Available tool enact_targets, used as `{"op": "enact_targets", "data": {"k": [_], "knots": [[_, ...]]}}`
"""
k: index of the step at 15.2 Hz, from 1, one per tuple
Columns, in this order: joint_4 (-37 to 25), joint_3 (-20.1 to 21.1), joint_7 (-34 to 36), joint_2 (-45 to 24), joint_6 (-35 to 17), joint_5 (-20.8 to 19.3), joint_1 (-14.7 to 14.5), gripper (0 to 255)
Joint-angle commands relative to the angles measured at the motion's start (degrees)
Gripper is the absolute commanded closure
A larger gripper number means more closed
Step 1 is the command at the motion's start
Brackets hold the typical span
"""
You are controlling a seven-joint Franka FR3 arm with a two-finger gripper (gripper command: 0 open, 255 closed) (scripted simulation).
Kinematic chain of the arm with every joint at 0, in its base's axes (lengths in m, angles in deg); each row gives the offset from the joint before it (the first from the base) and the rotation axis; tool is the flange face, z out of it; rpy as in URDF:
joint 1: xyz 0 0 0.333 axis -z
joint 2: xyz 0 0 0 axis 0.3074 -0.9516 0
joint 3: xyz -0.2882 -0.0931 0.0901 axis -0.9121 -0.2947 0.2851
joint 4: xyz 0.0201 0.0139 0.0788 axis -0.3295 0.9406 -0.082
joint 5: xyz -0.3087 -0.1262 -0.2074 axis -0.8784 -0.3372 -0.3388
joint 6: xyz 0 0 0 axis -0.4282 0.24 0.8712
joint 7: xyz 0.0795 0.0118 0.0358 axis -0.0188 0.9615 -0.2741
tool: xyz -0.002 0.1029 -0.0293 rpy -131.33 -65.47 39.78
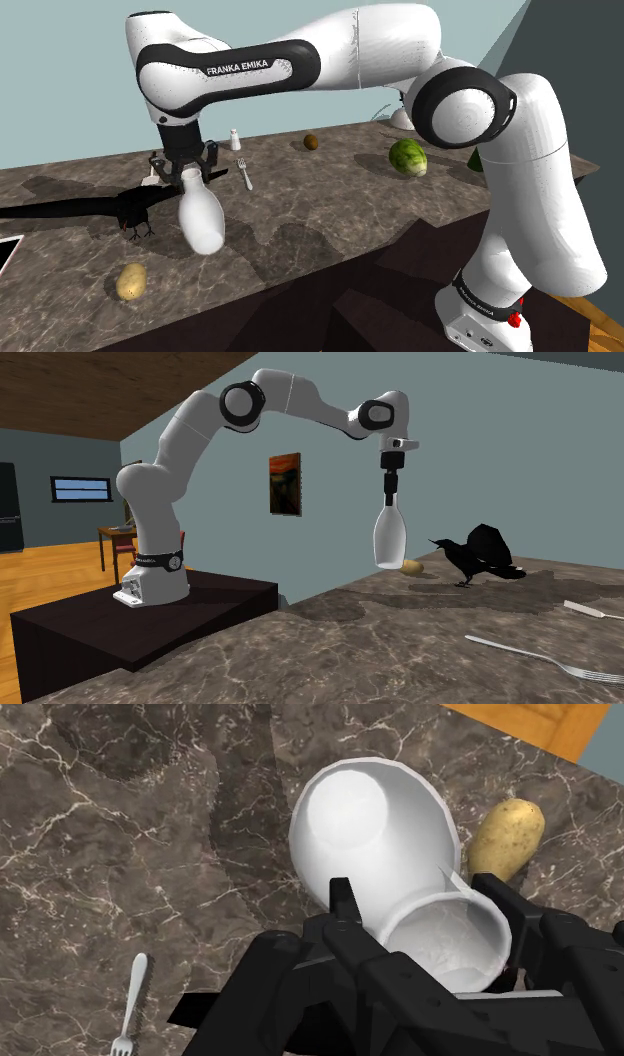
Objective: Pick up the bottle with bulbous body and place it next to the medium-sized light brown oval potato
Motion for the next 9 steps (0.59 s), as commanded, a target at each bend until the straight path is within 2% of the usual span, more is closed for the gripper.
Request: {"op": "enact_targets", "data": {"k": [1,9], "knots": [[1.5,0.0,0.1,0.0,-1.5,0.0,0.0,255],[6.4,-0.1,0.1,-0.8,-7.2,-0.1,0.1,255]]}}
